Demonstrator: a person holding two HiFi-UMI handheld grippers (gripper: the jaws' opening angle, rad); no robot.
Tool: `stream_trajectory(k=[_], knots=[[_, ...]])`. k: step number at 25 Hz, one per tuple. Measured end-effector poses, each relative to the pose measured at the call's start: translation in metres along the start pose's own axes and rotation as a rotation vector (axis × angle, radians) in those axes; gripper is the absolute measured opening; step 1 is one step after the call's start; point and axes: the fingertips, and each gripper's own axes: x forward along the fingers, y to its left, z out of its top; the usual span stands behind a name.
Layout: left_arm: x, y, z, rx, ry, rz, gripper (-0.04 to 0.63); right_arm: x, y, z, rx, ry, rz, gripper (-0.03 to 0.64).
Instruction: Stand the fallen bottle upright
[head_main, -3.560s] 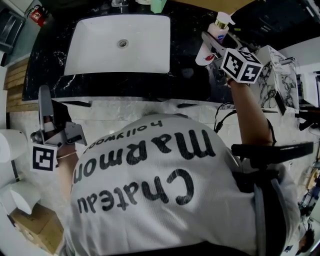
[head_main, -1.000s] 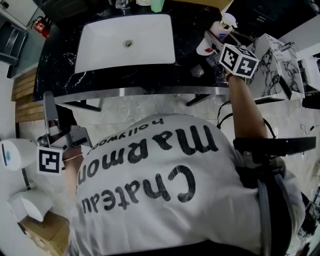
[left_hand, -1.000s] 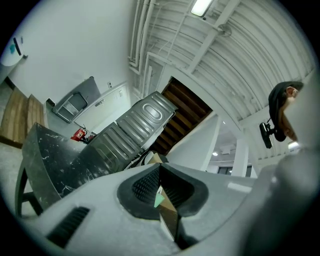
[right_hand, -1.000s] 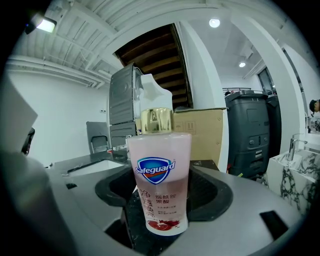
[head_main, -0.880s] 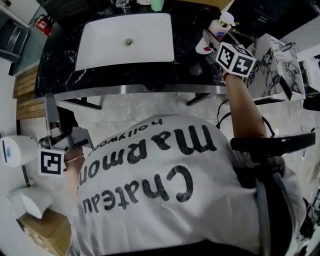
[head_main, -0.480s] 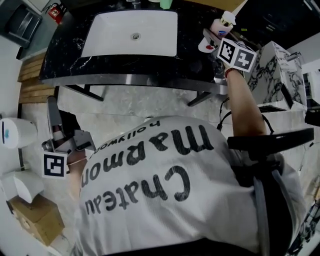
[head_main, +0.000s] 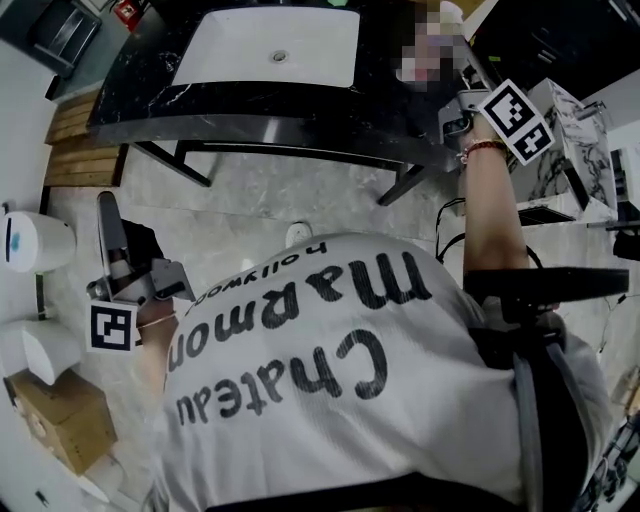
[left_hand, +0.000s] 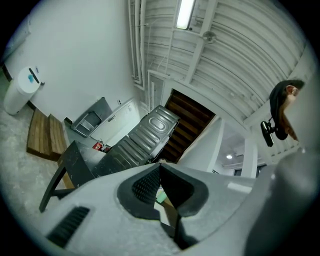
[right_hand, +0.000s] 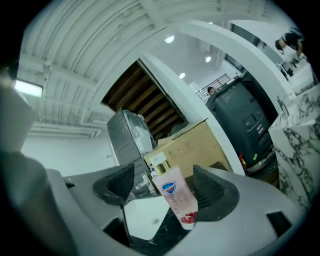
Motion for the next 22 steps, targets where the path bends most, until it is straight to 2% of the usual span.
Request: stream_trajectory(k=[3,9,10,12,14,17,19,22], knots=[[-0.03,-0.021,-0.023,-0.02,0.015,-0.007,0.014,-0.048,-0.008,0.001,0.107,-0.049,0.021,0.328],[-0.044,-0.042,-0.057,-0.054,0.14,-0.04,0.014,-0.125,-0.015,-0.024,0.183,-0.002,0.002,0.321],[-0.042,-0.047,-0.061,-0.054,0.164,-0.063,0.014,-0.137,-0.016,-0.026,0.199,0.003,-0.009,0.289],[-0.038,-0.058,-0.071,-0.05,0.211,-0.118,0.014,-0.162,-0.014,-0.027,0.235,-0.013,-0.013,0.111],[-0.036,-0.07,-0.081,-0.063,0.252,-0.18,0.014,-0.191,-0.006,-0.02,0.258,-0.06,0.037,0.071],[-0.035,-0.088,-0.1,-0.121,0.321,-0.289,0.014,-0.238,0.018,-0.007,0.257,-0.116,0.132,0.048],[-0.042,-0.098,-0.109,-0.141,0.384,-0.365,0.014,-0.266,0.039,-0.011,0.206,-0.097,0.125,0.038],[-0.056,-0.104,-0.111,-0.067,0.506,-0.494,0.014,-0.306,0.072,-0.022,0.114,-0.086,0.037,0.038]])
